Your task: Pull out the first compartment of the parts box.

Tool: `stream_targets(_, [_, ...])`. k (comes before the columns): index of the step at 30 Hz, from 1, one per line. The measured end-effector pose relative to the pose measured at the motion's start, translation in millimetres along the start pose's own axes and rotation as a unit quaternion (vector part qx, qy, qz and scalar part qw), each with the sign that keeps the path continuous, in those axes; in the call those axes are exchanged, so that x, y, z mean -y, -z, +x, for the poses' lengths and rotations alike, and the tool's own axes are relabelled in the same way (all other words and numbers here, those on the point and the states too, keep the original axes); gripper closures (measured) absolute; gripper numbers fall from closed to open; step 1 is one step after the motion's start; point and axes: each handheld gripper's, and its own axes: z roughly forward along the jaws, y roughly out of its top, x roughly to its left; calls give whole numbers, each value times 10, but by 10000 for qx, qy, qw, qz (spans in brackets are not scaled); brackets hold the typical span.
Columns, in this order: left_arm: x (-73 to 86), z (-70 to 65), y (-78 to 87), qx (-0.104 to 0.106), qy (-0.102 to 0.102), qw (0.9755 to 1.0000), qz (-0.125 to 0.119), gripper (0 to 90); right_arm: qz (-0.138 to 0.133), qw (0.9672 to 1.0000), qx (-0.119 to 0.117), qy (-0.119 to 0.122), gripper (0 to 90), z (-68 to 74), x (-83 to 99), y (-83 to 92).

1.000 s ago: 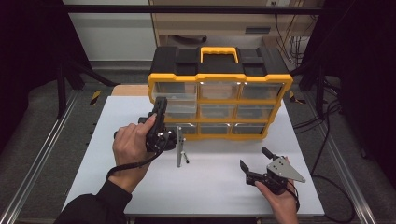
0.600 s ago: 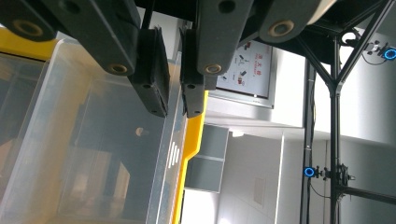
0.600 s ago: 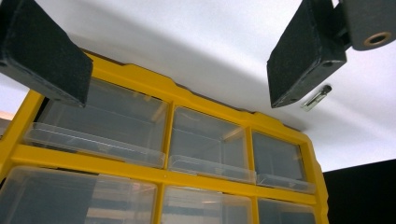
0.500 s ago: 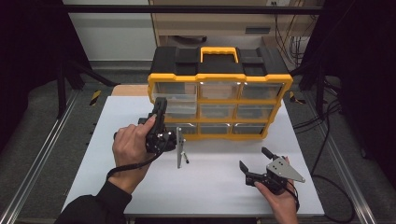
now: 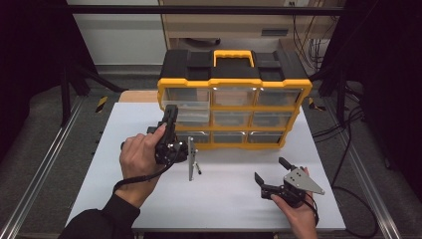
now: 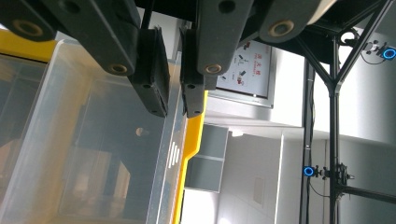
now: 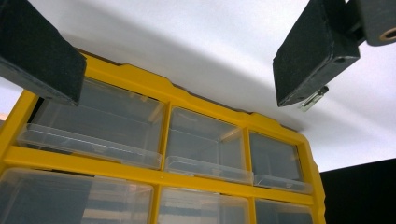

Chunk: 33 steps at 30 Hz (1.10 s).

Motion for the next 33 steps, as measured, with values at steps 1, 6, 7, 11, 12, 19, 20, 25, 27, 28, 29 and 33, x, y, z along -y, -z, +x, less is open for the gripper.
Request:
stream_targets(1, [0,0,0,0,0,10000,0,809,0,10000,0,0,29,0,0,0])
stream_targets(6, [-3,2,13,1,-1,10000,2,809,14,10000,-25,0,26,-1,3,0])
stream_targets(7, [-4,2,17,1,6,10000,-1,808,34,10000,-33,-16,26,-1,6,-1])
stream_targets(11, [-9,2,37,-2,-12,10000,-12,808,35,10000,-43,-20,25,-2,7,-1])
stream_targets(12, [-10,3,40,0,-7,10000,-15,807,37,10000,-49,-21,25,-2,7,-3])
stream_targets(19, [-25,5,70,-10,31,10000,-19,806,22,10000,-89,8,22,0,8,-2])
stream_targets(20, [-29,2,77,-4,49,10000,-15,805,25,10000,-88,21,23,2,9,-2])
stream_targets(25, [-35,18,95,-7,63,10000,-16,805,24,10000,-92,24,23,2,8,-3])
stream_targets(27, [-37,19,98,-6,63,10000,-15,805,23,10000,-92,26,23,1,8,-2])
stream_targets(28, [-37,20,101,-3,64,10000,-14,805,19,10000,-90,24,23,1,8,-2])
stream_targets(29, [-36,21,105,-3,68,10000,-13,805,17,10000,-89,24,24,0,8,-1])
stream_targets(33, [-40,19,120,-3,82,10000,-12,804,24,9999,-95,26,24,5,8,-1])
